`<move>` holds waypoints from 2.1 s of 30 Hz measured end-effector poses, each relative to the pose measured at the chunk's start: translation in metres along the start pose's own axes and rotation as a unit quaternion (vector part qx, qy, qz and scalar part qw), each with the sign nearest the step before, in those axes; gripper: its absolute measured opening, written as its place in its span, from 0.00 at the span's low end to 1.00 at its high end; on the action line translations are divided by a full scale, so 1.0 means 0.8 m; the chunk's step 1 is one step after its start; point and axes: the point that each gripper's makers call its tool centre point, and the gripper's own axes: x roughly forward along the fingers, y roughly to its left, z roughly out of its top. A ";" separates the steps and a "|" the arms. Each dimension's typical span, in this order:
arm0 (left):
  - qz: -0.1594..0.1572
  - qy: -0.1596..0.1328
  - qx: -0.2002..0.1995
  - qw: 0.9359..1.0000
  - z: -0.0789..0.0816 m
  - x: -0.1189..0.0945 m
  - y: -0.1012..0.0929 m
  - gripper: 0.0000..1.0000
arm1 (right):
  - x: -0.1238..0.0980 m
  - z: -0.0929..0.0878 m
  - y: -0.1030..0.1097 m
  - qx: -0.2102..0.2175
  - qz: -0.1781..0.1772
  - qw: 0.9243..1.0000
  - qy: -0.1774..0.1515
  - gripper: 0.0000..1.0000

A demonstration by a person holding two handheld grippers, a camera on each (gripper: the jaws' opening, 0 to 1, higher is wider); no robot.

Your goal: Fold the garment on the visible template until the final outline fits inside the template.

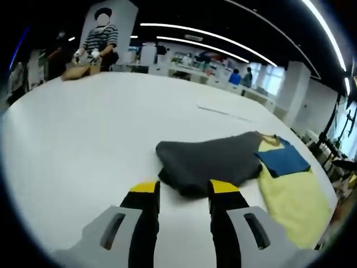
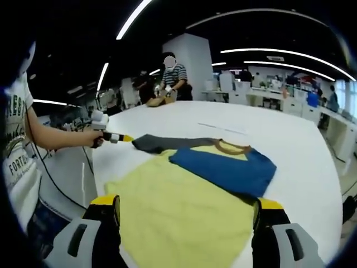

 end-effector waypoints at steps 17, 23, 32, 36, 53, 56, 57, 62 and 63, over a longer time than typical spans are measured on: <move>0.002 0.015 -0.035 0.999 -0.006 0.012 -0.012 0.01 | -0.009 -0.005 0.001 0.003 -0.005 1.000 -0.009 0.99; -0.005 0.012 0.035 0.999 0.007 0.012 -0.031 0.01 | -0.007 -0.010 0.004 0.006 -0.007 1.000 -0.006 0.99; -0.047 0.011 0.133 0.990 0.019 0.023 -0.077 0.01 | -0.009 -0.016 0.007 0.005 -0.007 1.000 -0.002 0.99; -0.065 0.025 0.177 0.982 0.011 0.033 -0.097 0.01 | -0.010 -0.018 0.007 0.007 -0.009 1.000 -0.001 0.99; -0.114 0.070 0.221 0.966 -0.025 0.068 -0.139 0.05 | -0.017 -0.019 0.003 0.016 -0.018 1.000 -0.010 0.99; -0.120 0.074 0.223 0.965 -0.029 0.068 -0.143 0.07 | -0.019 -0.017 0.002 0.016 -0.020 1.000 -0.013 0.99; -0.121 0.071 0.226 0.964 -0.028 0.067 -0.144 0.08 | -0.020 -0.016 0.002 0.015 -0.020 1.000 -0.014 0.99; -0.119 0.043 0.232 0.965 -0.016 0.057 -0.147 0.18 | -0.020 -0.015 0.001 0.013 -0.021 1.000 -0.016 0.99; -0.111 0.033 0.236 0.965 -0.010 0.055 -0.143 0.20 | -0.020 -0.015 0.001 0.013 -0.021 1.000 -0.016 0.99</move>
